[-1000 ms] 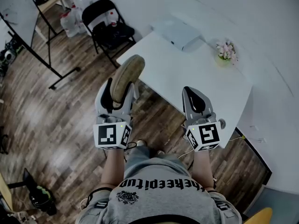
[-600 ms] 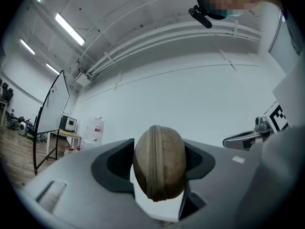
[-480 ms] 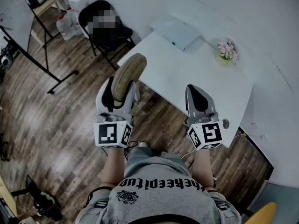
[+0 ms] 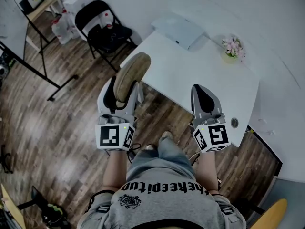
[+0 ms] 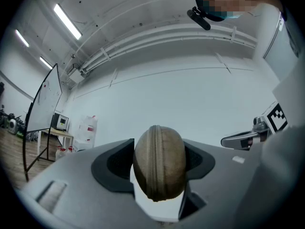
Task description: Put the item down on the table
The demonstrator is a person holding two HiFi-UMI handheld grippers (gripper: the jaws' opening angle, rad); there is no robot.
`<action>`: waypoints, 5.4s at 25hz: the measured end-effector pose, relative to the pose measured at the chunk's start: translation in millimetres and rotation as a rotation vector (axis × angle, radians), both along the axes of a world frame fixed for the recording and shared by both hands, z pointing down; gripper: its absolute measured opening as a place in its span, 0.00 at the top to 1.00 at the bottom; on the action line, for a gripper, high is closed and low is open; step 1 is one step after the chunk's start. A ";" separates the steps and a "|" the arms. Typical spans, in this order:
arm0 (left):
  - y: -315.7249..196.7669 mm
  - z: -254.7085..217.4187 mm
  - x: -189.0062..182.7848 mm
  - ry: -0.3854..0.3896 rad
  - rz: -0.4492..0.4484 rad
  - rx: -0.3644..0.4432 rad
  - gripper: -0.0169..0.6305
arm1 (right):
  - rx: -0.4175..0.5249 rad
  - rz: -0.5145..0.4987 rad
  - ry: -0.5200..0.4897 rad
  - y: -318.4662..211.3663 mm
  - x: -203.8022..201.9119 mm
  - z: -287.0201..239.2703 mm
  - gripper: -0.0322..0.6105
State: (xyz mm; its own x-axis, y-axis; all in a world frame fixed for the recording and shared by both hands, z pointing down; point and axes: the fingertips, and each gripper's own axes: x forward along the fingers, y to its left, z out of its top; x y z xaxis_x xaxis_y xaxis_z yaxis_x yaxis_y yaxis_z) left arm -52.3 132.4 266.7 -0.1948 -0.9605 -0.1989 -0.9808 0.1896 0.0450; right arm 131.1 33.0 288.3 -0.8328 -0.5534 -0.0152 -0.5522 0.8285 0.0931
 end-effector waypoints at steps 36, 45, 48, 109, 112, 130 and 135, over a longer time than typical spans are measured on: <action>-180.4 -2.7 -71.7 -0.005 -0.024 -0.030 0.54 | -0.035 -0.100 -0.012 -188.3 -103.1 -3.0 0.95; -209.6 2.0 -67.7 -0.007 -0.028 -0.039 0.54 | -0.052 -0.131 -0.025 -214.2 -107.8 4.2 0.95; -218.0 2.3 -67.2 -0.006 -0.017 -0.045 0.54 | -0.062 -0.128 -0.029 -220.7 -108.4 5.7 0.95; -375.6 211.3 -92.8 -0.018 0.674 -0.501 0.54 | -0.221 0.429 0.053 -257.9 -157.8 71.0 0.95; -379.3 220.3 -88.7 -0.018 0.693 -0.515 0.54 | -0.231 0.447 0.061 -257.6 -156.7 75.1 0.95; -381.0 258.3 -72.5 -0.039 0.728 -0.569 0.54 | -0.259 0.467 0.106 -258.2 -157.2 87.6 0.95; -375.8 268.4 -68.3 -0.049 0.725 -0.600 0.54 | -0.260 0.450 0.109 -260.7 -157.7 88.6 0.95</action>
